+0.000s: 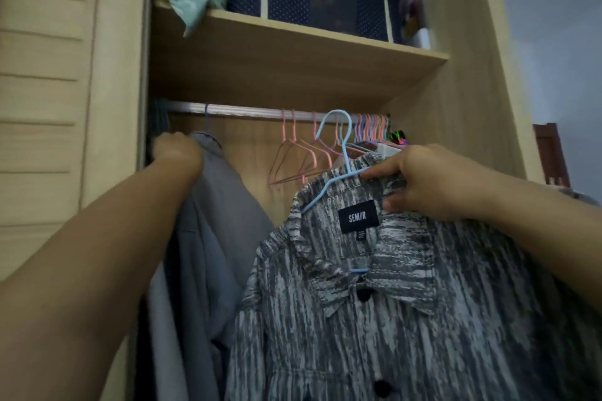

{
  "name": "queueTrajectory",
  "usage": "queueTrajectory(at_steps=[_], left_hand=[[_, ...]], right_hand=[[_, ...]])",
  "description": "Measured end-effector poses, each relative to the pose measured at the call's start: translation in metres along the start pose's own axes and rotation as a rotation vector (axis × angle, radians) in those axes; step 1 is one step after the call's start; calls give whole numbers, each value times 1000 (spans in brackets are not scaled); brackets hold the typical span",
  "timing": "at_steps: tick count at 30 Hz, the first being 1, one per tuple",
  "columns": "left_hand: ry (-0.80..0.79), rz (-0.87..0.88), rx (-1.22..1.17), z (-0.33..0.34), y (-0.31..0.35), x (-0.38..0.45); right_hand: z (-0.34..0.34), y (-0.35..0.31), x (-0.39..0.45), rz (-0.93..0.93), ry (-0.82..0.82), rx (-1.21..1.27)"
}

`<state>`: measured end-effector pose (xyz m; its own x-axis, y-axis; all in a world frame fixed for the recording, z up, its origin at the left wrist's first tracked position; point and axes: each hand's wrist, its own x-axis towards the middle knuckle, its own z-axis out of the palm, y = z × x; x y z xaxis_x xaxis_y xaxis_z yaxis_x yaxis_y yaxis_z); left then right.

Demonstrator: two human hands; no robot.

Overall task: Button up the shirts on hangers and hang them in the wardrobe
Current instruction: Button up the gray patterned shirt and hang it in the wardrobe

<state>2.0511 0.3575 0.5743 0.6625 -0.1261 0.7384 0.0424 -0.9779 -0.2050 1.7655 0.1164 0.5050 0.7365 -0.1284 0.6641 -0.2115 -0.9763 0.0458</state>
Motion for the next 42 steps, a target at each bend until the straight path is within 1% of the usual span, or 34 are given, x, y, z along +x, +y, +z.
queueTrajectory(at_steps=[2, 5, 8, 9, 10, 13, 14, 15, 17, 19, 21, 24, 26, 28, 30, 32, 39, 42], left_hand=[[-5, -7, 71, -1, -15, -1], [-45, 35, 178, 8, -16, 0], [-74, 30, 182, 10, -7, -9], [-30, 31, 172, 6, -5, -18], [60, 68, 174, 1, -8, -26], [458, 311, 220, -7, -23, -50], [541, 349, 234, -8, -32, -55], [573, 342, 232, -6, -44, -60], [574, 253, 133, -1, -58, -62], [573, 151, -18, 9, -64, -64], [615, 109, -159, 17, -63, -66], [649, 2, -295, 27, -61, -66], [684, -55, -353, 30, -62, -65], [737, -67, -368, 31, -63, -63], [772, -71, -388, 33, -65, -63], [774, -88, -405, 34, -65, -64], [737, -103, -345, 35, -64, -63], [737, -113, -337, 35, -64, -62]], right_hand=[[-5, -13, 4, 3, 5, -15], [-5, -31, 12, -6, -29, -40], [0, -47, 29, -28, -60, -83], [-1, -51, 38, -39, -66, -114], [-4, -54, 48, -43, -62, -154], [-30, -64, 83, -5, 34, -261], [-38, -69, 95, 10, 81, -290], [-43, -76, 109, 20, 126, -310], [-42, -89, 133, 31, 178, -339], [-24, -107, 154, 32, 177, -322], [2, -120, 171, 49, 141, -249], [41, -125, 190, 50, 155, -144], [53, -122, 209, 41, 185, -148], [49, -121, 230, 56, 226, -143], [43, -119, 255, 80, 266, -104], [41, -117, 282, 103, 278, -38], [102, -105, 352, 130, 126, 225], [121, -89, 361, 76, 7, 222]])
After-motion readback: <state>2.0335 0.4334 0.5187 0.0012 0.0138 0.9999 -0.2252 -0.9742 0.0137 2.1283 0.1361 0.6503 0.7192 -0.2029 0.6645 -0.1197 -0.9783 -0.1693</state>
